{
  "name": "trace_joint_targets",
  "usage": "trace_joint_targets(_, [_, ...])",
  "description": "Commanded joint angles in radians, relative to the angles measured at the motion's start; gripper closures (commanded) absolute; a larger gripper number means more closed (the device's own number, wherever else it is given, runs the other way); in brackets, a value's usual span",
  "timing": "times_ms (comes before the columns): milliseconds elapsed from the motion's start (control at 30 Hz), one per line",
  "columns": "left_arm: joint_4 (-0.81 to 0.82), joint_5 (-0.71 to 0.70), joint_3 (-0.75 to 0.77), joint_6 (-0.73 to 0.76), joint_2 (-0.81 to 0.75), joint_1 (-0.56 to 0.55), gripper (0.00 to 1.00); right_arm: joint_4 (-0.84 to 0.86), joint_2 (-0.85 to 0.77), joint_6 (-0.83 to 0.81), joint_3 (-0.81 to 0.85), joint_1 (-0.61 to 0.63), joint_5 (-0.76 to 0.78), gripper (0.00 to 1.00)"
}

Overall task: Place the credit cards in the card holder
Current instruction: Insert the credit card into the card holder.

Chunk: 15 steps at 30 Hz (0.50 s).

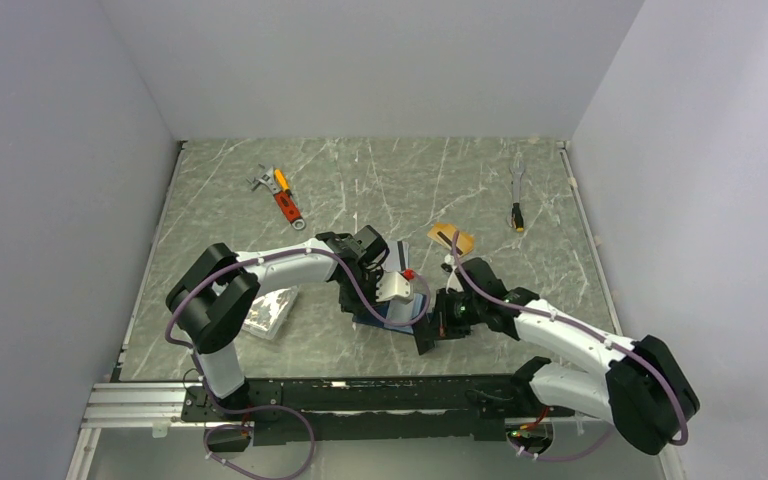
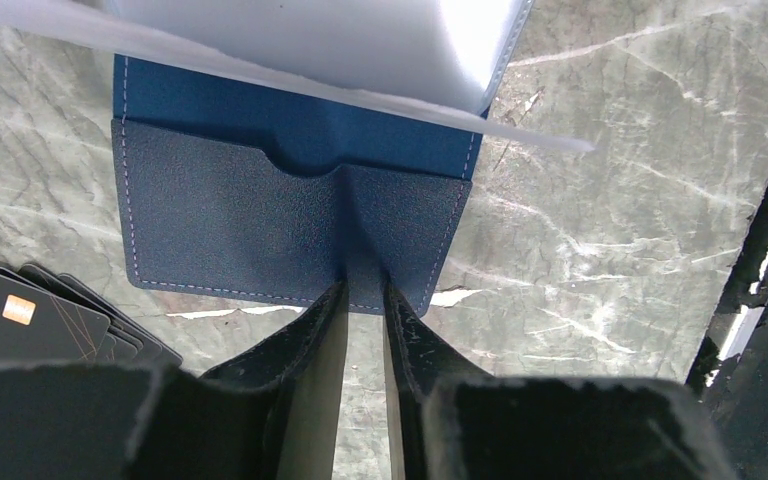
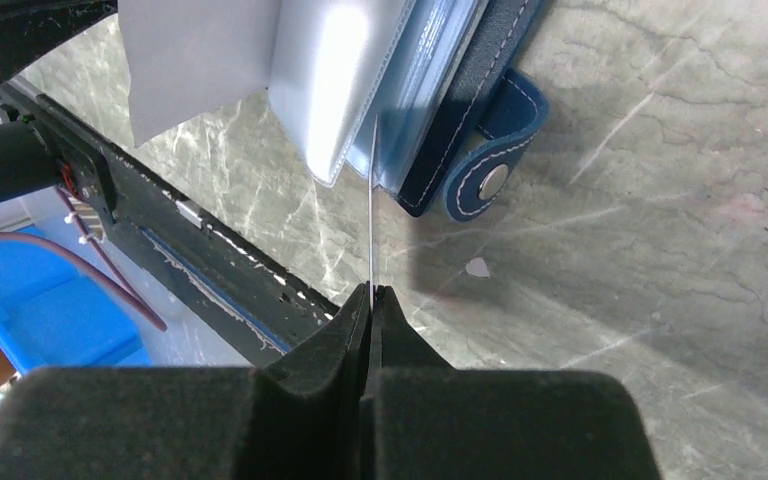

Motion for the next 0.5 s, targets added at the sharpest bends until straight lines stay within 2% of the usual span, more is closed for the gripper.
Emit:
trace_joint_targets(0, [-0.003,0.005,0.008,0.026,-0.036,-0.005,0.75,0.075,0.036,-0.013,0.049,0.004,-0.032,1.00])
trace_joint_targets(233, [-0.037,0.020,0.038,0.024,-0.054,0.006,0.75,0.124,0.103,-0.024,0.120,0.013,-0.033,1.00])
trace_joint_targets(467, [-0.114,0.146,0.110,0.007,-0.091,0.099,0.74,0.154,0.155,-0.031,0.171,0.026,-0.028,1.00])
